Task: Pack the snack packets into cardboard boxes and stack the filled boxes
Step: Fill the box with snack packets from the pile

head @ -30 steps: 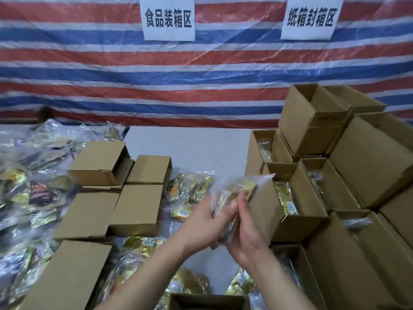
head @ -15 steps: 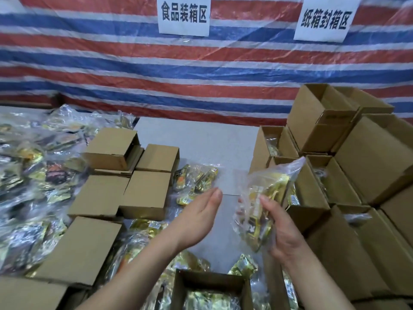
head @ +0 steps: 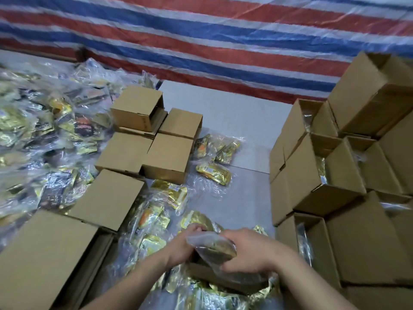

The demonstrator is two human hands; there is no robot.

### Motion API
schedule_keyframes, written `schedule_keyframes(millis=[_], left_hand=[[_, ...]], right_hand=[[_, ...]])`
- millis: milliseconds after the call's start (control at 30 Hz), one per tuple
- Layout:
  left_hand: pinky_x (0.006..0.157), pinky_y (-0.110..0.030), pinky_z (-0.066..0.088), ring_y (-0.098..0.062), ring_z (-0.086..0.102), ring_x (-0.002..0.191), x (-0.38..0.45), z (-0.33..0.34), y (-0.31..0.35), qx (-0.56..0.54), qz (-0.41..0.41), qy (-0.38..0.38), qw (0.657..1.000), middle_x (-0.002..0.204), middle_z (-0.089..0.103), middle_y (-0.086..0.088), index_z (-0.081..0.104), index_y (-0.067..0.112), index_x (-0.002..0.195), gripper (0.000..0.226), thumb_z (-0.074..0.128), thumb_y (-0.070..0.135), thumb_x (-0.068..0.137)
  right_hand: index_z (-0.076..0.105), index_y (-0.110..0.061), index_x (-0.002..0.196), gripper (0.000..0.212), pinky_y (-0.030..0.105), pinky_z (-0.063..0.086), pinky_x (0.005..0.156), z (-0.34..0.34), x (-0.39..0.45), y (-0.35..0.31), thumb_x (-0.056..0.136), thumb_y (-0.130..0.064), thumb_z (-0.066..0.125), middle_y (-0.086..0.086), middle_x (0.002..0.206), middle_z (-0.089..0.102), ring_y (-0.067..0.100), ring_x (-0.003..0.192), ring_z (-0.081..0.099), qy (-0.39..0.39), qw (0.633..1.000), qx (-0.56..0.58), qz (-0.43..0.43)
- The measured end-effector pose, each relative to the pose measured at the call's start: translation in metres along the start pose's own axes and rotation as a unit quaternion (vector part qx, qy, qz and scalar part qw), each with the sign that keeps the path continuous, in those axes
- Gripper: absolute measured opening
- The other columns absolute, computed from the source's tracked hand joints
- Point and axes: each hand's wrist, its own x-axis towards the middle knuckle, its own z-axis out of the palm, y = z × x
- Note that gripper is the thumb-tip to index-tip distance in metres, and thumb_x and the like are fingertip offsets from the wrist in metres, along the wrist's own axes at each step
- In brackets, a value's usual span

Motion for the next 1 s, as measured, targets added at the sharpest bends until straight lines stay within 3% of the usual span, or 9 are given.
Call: schedule_keyframes(millis=[67,133,300,400,500,633,767,933,1000], left_hand=[[0.095,-0.027,0.047,-0.019,0.057,0.110,-0.002,0.003,-0.002,-0.029,-0.023,0.030,0.999,0.114,0.060,-0.005,0.053,0.010,0.124,0.031,0.031,0.025,0.110],[0.081,-0.019,0.046,-0.013,0.057,0.100,-0.004,0.008,-0.004,-0.040,-0.030,0.040,0.998,0.107,0.060,0.000,0.053,0.014,0.120,0.034,0.026,0.033,0.109],[0.091,-0.027,0.046,-0.013,0.057,0.099,0.001,0.006,-0.007,-0.081,-0.008,0.049,0.995,0.109,0.061,-0.006,0.056,0.008,0.119,0.040,0.024,0.031,0.109],[0.086,-0.025,0.047,-0.015,0.056,0.103,0.003,0.004,-0.008,-0.069,-0.011,0.037,0.997,0.111,0.060,-0.004,0.054,0.013,0.117,0.039,0.021,0.033,0.110],[0.086,-0.024,0.045,-0.016,0.058,0.112,0.004,0.007,-0.013,-0.068,-0.018,0.032,0.997,0.116,0.061,-0.001,0.053,0.023,0.119,0.038,0.022,0.041,0.108],[0.085,-0.008,0.037,-0.004,0.055,0.109,0.008,0.012,-0.018,-0.041,-0.018,0.062,0.997,0.116,0.059,0.004,0.052,0.029,0.116,0.031,0.024,0.039,0.108],[0.102,-0.028,0.043,-0.017,0.057,0.110,0.012,0.018,-0.022,-0.050,-0.001,0.073,0.996,0.112,0.058,-0.002,0.053,0.026,0.113,0.027,0.027,0.031,0.109],[0.077,0.002,0.031,-0.001,0.052,0.103,0.011,0.018,-0.023,-0.019,-0.017,0.098,0.995,0.112,0.057,0.008,0.051,0.029,0.116,0.025,0.028,0.033,0.109],[0.072,0.004,0.030,0.007,0.050,0.098,0.011,0.017,-0.023,-0.007,-0.012,0.100,0.995,0.109,0.057,0.009,0.051,0.028,0.115,0.025,0.028,0.033,0.109]], right_hand=[[0.055,-0.039,0.098,0.041,0.023,0.047,0.063,0.010,0.017,0.003,0.064,-0.057,0.066,-0.013,0.091,0.063,0.013,0.085,0.062,-0.048,0.998,-0.038,0.017],[0.057,-0.035,0.096,0.039,0.024,0.046,0.062,0.018,0.032,0.006,0.065,-0.056,0.064,-0.010,0.090,0.063,0.016,0.084,0.063,-0.086,0.995,-0.042,0.040],[0.060,-0.033,0.094,0.024,0.027,0.050,0.072,0.025,0.057,0.014,0.076,-0.048,0.066,-0.007,0.096,0.067,0.016,0.090,0.065,-0.132,0.991,0.011,0.026],[0.059,-0.030,0.095,0.026,0.027,0.047,0.071,0.025,0.052,0.023,0.076,-0.048,0.060,-0.009,0.093,0.064,0.012,0.085,0.061,-0.119,0.991,0.053,0.029],[0.057,-0.029,0.104,0.030,0.027,0.046,0.067,0.034,0.047,0.033,0.078,-0.045,0.056,-0.007,0.097,0.063,0.014,0.087,0.061,-0.093,0.993,0.039,0.059],[0.046,-0.023,0.139,0.058,0.037,0.051,0.094,0.058,0.060,0.032,0.086,-0.038,0.064,0.005,0.130,0.062,0.030,0.114,0.060,-0.041,0.994,-0.058,0.077],[0.041,-0.024,0.148,0.061,0.039,0.049,0.100,0.080,0.079,0.039,0.092,-0.026,0.066,0.010,0.137,0.058,0.032,0.121,0.058,-0.073,0.989,-0.055,0.116],[0.039,-0.020,0.151,0.081,0.027,0.043,0.101,0.062,0.069,0.034,0.082,-0.047,0.073,0.000,0.148,0.050,0.016,0.124,0.052,-0.091,0.984,0.082,0.128],[0.052,-0.029,0.141,0.070,0.024,0.044,0.091,0.045,0.057,0.031,0.079,-0.056,0.069,-0.006,0.136,0.059,0.010,0.111,0.056,-0.075,0.987,0.095,0.105]])
